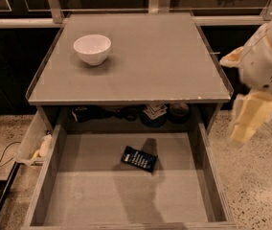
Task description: Pick rxbar blueberry from top drawer and place on counter
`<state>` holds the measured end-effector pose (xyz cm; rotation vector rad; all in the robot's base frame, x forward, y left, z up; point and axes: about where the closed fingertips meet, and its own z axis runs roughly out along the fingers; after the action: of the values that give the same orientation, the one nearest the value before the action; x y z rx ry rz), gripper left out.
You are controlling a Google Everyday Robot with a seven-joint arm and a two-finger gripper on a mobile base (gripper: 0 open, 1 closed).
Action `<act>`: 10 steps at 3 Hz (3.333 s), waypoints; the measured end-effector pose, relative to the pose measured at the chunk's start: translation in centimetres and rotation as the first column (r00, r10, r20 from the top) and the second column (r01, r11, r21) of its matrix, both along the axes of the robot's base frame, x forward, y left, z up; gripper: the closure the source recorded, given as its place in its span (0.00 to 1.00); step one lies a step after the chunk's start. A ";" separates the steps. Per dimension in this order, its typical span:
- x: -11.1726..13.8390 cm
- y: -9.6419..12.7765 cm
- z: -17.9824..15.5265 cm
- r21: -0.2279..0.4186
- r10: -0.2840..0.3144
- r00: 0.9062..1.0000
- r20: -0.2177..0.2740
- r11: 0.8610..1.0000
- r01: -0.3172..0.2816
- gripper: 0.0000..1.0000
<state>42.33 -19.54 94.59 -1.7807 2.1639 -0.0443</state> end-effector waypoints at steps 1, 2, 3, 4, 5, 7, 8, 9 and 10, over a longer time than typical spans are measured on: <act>-1.1 1.4 -5.4 0.065 0.046 0.999 -0.028 0.997 -0.045 0.00; -1.1 2.6 -10.5 0.168 0.087 0.996 -0.028 0.982 -0.081 0.00; 0.1 3.4 -15.4 0.272 0.110 0.994 0.003 0.956 -0.106 0.00; 0.0 3.6 -16.0 0.267 0.112 0.994 -0.004 0.958 -0.106 0.00; 1.0 4.9 -19.2 0.327 0.106 0.994 -0.009 0.940 -0.098 0.00; 4.5 7.5 -25.3 0.461 0.047 0.999 -0.003 0.887 -0.040 0.00; 5.2 8.6 -28.3 0.485 0.013 1.000 -0.018 0.875 -0.003 0.00; 5.9 9.7 -30.7 0.490 -0.002 1.000 -0.023 0.872 0.013 0.00; 6.6 11.2 -32.1 0.500 -0.005 1.000 -0.019 0.866 0.014 0.00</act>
Offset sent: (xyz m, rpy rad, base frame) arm -0.0066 0.0388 -0.1671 0.3076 0.0383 0.1342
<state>48.97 -8.36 62.46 -1.4669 1.9560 0.4912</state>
